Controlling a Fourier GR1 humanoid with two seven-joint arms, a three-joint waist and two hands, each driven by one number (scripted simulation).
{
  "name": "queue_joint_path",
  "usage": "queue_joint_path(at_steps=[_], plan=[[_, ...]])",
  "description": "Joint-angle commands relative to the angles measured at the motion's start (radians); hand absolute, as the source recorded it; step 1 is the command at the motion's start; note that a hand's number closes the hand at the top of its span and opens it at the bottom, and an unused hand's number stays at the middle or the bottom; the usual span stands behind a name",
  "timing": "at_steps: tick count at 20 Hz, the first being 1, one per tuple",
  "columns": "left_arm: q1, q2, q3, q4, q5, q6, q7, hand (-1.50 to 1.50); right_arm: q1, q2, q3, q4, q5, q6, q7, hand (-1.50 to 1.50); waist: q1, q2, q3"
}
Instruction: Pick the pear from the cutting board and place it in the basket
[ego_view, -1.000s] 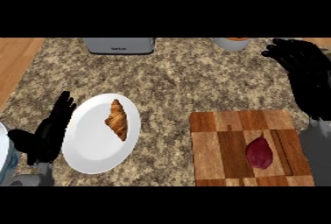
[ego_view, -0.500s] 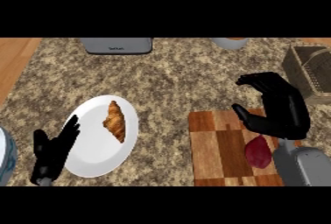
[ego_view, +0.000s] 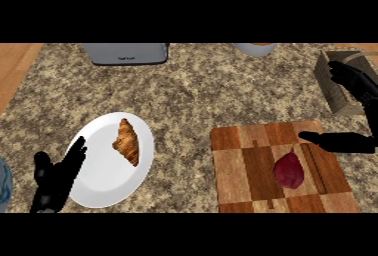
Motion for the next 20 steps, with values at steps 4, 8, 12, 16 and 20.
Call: queue_joint_path(at_steps=[4, 8, 12, 16, 20], plan=[[0.051, -0.007, -0.014, 0.012, -0.007, 0.000, 0.034, 0.00, -0.001, -0.372, -0.177, -0.124, -0.108, 0.276, 0.250, -1.50, -0.008, 0.005, -0.005], [0.062, 0.015, 0.006, 0.009, 0.011, -0.030, 0.030, 0.00, 0.026, -0.515, -0.251, -0.104, -0.261, 0.495, 0.289, -1.50, 0.000, 0.008, -0.005], [0.073, -0.068, -0.052, 0.021, -0.046, 0.036, 0.001, 0.00, 0.098, -0.608, -0.286, -0.105, -0.384, 0.681, 0.313, -1.50, -0.012, 0.008, -0.004], [0.009, -0.030, -0.003, 0.050, -0.017, -0.013, 0.013, 0.00, 0.116, -0.650, -0.351, -0.080, -0.429, 0.769, 0.350, -1.50, 0.014, 0.014, -0.004], [0.050, -0.031, -0.023, -0.027, -0.032, -0.002, 0.087, 0.00, 0.200, -0.585, -0.417, -0.098, -0.387, 0.811, 0.319, -1.50, 0.020, 0.014, -0.002]])
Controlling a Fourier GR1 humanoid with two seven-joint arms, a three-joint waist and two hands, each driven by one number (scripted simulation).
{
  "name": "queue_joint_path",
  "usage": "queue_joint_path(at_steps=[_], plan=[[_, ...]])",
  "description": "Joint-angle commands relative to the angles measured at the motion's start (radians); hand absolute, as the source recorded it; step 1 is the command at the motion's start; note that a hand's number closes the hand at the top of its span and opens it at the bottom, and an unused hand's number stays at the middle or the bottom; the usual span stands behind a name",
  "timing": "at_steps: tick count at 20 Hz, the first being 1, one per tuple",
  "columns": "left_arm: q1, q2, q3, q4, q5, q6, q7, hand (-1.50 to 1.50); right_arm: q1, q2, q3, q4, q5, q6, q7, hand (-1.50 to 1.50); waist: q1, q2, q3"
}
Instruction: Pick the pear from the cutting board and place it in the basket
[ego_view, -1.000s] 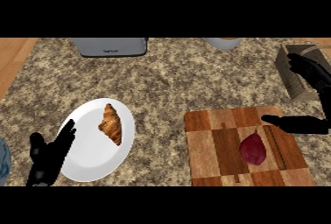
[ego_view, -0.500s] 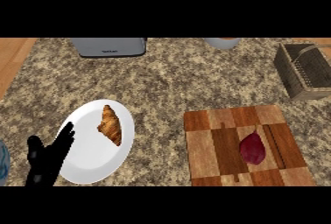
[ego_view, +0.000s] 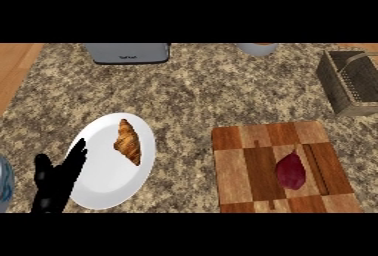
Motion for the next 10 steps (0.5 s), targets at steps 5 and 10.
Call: queue_joint_path(at_steps=[5, 10], plan=[[0.037, -0.021, -0.003, 0.049, -0.011, -0.023, 0.017, 0.00, 0.094, 0.151, -0.047, -0.131, 0.045, 0.000, 0.036, -1.50, 0.013, 0.007, -0.005], [0.043, -0.049, -0.021, 0.053, -0.044, -0.017, -0.003, 0.00, 0.085, 0.248, -0.002, -0.150, 0.116, -0.024, 0.031, -1.50, 0.021, 0.009, -0.005]])
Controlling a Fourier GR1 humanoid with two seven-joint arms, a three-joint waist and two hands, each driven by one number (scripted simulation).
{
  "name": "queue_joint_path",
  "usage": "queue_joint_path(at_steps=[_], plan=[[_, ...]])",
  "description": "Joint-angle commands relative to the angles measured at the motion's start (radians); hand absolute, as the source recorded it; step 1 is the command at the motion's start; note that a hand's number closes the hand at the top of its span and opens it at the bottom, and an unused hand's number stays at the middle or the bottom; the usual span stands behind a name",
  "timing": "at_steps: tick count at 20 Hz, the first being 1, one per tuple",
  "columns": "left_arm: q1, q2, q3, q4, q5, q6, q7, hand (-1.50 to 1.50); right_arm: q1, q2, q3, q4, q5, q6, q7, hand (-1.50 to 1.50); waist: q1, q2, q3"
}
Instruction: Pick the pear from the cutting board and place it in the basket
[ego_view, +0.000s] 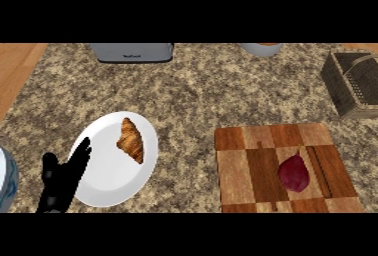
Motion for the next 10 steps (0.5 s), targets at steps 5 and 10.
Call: queue_joint_path(at_steps=[5, 10], plan=[[-0.026, 0.031, 0.045, 0.065, 0.037, -0.084, 0.056, 0.00, 0.026, 0.195, 0.073, -0.018, 0.203, -0.043, -0.088, -1.50, 0.003, 0.009, -0.008], [0.017, -0.014, 0.006, -0.011, -0.010, -0.044, 0.082, 0.00, -0.036, 0.268, 0.173, -0.017, 0.309, -0.086, -0.024, -1.50, 0.008, 0.009, -0.008]])
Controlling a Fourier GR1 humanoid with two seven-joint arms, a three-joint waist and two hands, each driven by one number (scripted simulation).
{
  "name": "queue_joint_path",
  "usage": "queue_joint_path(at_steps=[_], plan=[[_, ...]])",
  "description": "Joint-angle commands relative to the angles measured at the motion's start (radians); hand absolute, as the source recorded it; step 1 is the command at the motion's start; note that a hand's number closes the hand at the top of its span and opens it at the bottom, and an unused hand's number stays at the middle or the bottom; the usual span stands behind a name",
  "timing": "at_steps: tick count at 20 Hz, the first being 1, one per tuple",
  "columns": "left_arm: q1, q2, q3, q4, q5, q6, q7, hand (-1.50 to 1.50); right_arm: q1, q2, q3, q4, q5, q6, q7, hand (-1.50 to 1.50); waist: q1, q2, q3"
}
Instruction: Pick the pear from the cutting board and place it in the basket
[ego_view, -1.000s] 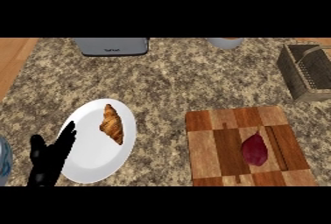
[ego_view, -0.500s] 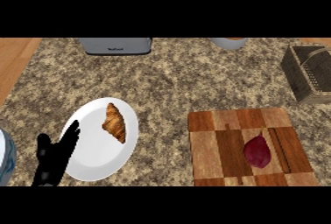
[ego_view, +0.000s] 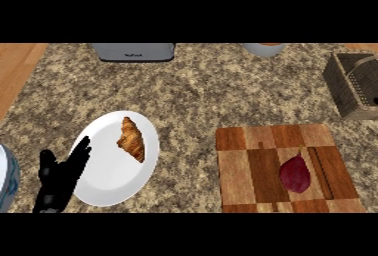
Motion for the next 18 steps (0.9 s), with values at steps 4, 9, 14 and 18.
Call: queue_joint_path(at_steps=[4, 9, 14, 18], plan=[[0.006, -0.056, -0.032, 0.039, -0.051, 0.033, 0.027, 0.00, 0.024, 0.104, 0.118, 0.068, 0.244, -0.030, -0.110, -1.50, -0.001, 0.006, -0.005], [-0.007, -0.023, 0.036, 0.092, -0.015, -0.035, 0.002, 0.00, -0.028, 0.156, 0.143, 0.152, 0.307, -0.036, -0.141, -1.50, -0.002, 0.005, -0.005], [0.061, -0.046, 0.007, 0.004, -0.045, -0.021, 0.010, 0.00, 0.077, 0.227, 0.168, 0.088, 0.392, -0.089, -0.195, -1.50, -0.003, 0.004, -0.005], [0.013, -0.065, 0.011, 0.067, -0.061, -0.016, 0.008, 0.00, 0.003, 0.206, 0.131, 0.228, 0.415, -0.084, -0.268, -1.50, -0.003, 0.005, -0.005]])
